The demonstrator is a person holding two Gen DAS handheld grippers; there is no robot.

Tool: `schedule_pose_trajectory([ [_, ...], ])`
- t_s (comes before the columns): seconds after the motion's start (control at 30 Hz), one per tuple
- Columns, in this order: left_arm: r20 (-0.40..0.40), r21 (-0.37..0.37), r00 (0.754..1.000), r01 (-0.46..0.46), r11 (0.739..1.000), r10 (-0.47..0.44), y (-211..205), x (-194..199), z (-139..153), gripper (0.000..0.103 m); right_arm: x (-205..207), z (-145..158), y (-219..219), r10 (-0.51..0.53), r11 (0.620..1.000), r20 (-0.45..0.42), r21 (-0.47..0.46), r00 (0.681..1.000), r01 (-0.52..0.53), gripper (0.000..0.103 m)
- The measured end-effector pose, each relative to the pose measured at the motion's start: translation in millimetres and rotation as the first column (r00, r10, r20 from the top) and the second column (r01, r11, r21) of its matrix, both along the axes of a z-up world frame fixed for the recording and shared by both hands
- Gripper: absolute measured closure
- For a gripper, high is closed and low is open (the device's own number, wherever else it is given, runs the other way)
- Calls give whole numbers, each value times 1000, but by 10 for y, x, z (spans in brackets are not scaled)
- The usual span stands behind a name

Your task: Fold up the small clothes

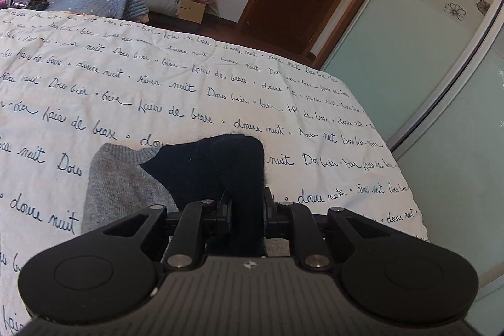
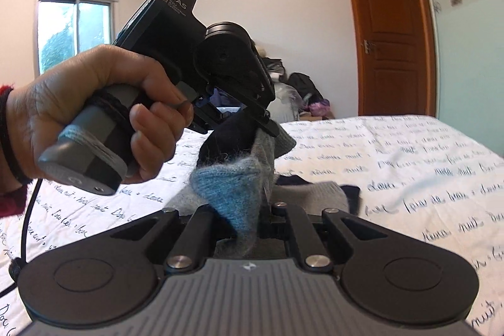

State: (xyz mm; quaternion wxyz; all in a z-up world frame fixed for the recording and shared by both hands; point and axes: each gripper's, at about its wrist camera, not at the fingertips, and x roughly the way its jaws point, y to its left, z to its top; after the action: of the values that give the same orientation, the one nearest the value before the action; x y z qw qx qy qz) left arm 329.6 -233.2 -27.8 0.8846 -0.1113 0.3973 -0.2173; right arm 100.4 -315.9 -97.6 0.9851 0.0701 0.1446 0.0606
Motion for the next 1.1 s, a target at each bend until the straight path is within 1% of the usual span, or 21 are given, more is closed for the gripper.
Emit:
schedule_pose_trajectory([
  [0.13,-13,8,1000,27,1000,-27,-207,-18,-89,86,-50,-75,-173,-20,997,-22,70,1000,21,96],
  [0.2,-14,24,999,40,999,-40,-302,-28,-148,86,-67,-110,-265,-20,993,-41,118,999,25,96],
  [0.3,-30,35,998,56,998,-55,-412,-32,-247,86,-65,-177,-388,-14,982,-74,187,997,27,96],
  [0.43,-42,48,997,73,996,-71,-516,-48,-349,86,-113,-261,-485,-16,969,-103,242,995,41,96],
  [0.53,-54,49,996,77,996,-74,-555,-51,-407,86,-123,-319,-573,-6,953,-122,299,993,42,96],
  [0.73,-69,45,994,86,995,-83,-625,-34,-493,84,-142,-429,-662,-3,934,-167,353,986,63,96],
  [0.8,-77,38,992,101,994,-98,-646,-28,-500,83,-144,-466,-694,10,921,-189,385,982,64,96],
  [0.87,-80,34,991,109,993,-106,-669,-34,-489,80,-144,-496,-724,9,913,-209,401,978,77,96],
  [0.93,-76,25,990,124,992,-121,-685,-40,-466,71,-145,-517,-741,13,908,-224,410,975,83,95],
  [0.97,-71,24,990,124,992,-122,-688,-45,-451,68,-149,-527,-750,8,905,-230,415,973,91,94],
  [1.0,-64,22,990,126,992,-124,-693,-53,-432,64,-150,-534,-756,7,904,-240,416,971,96,93],
  [1.03,-55,19,990,130,991,-128,-691,-57,-415,59,-148,-542,-761,6,903,-251,416,968,102,91],
  [1.1,-37,15,991,130,991,-130,-679,-73,-379,54,-156,-560,-779,6,898,-264,426,964,111,90],
])
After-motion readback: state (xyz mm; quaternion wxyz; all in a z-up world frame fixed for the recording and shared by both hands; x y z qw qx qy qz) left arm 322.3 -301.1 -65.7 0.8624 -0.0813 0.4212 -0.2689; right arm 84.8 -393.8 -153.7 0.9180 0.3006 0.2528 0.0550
